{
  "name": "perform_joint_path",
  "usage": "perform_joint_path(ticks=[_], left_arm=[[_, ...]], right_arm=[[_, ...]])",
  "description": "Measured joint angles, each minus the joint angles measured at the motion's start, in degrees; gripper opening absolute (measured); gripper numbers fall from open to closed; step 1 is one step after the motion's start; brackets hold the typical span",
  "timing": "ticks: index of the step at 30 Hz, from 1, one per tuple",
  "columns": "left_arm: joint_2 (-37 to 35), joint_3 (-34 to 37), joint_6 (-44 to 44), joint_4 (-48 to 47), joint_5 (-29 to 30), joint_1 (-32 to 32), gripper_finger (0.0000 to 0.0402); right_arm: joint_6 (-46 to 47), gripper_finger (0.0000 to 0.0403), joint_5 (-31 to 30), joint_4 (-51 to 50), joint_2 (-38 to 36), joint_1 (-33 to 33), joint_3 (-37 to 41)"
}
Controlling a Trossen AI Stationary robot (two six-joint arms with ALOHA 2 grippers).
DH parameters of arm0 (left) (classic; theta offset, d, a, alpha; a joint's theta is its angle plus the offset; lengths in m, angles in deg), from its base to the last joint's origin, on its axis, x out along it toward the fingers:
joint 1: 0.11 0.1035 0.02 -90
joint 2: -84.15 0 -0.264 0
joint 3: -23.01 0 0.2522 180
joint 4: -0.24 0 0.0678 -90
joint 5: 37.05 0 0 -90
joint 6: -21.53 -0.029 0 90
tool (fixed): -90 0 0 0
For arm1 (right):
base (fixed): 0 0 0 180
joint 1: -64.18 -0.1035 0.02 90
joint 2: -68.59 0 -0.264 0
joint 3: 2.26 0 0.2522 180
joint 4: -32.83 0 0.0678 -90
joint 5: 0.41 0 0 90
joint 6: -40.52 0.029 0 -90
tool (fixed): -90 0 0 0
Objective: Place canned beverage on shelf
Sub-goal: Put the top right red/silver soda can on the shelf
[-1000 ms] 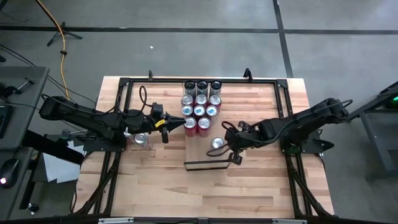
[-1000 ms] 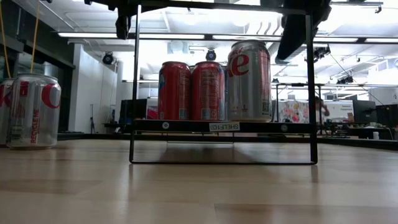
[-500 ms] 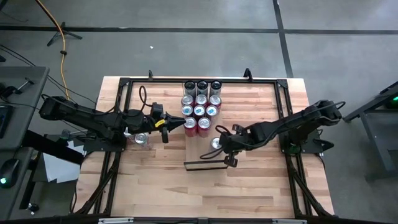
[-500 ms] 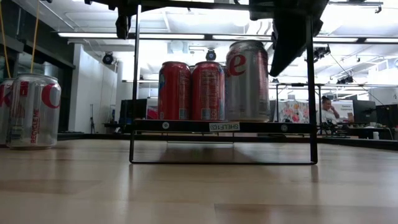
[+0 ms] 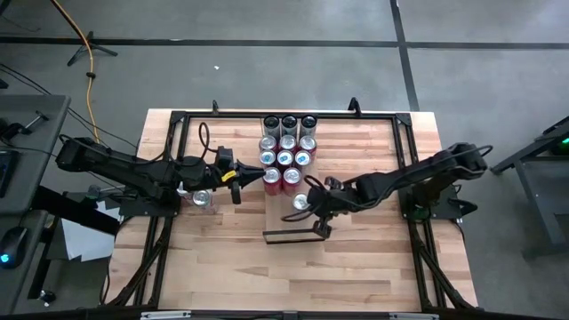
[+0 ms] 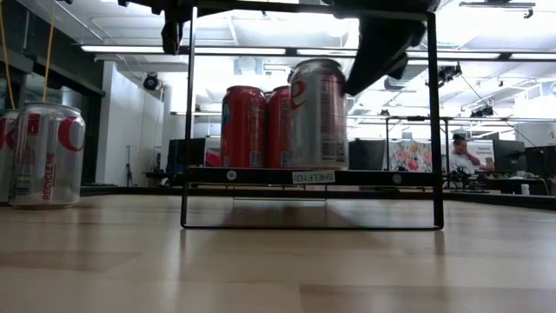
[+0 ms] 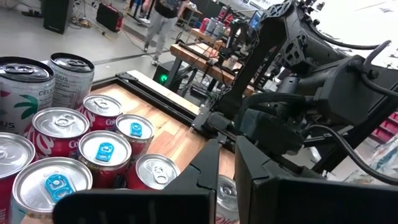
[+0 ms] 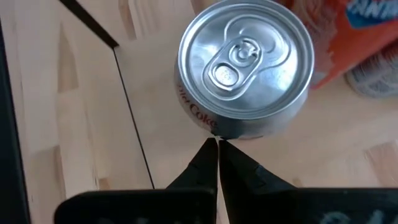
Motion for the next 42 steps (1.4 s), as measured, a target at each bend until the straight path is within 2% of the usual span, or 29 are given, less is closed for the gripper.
perform_joint_path(ticks=[10,14,20,42], left_arm=[[0.0,0.0,0.0,0.1,0.9,0.0,0.0001],[0.0,0.0,0.0,0.0,1.0,0.0,0.0001],[0.0,0.0,0.1,0.0,1.0,0.0,0.0001],[0.0,0.0,-0.1,0.0,1.3,0.0,0.0001]], right_arm=[[-1.4,0.0000,0.9,5.2,1.4,2.9,0.0],[-3.8,0.0000,2.7,4.0,1.2,3.4,-0.1],[-2.2,0.0000,-0.3,0.6,0.6,5.1,-0.1],[0.5,0.0000,0.9,11.1,2.4,6.5,-0.1]])
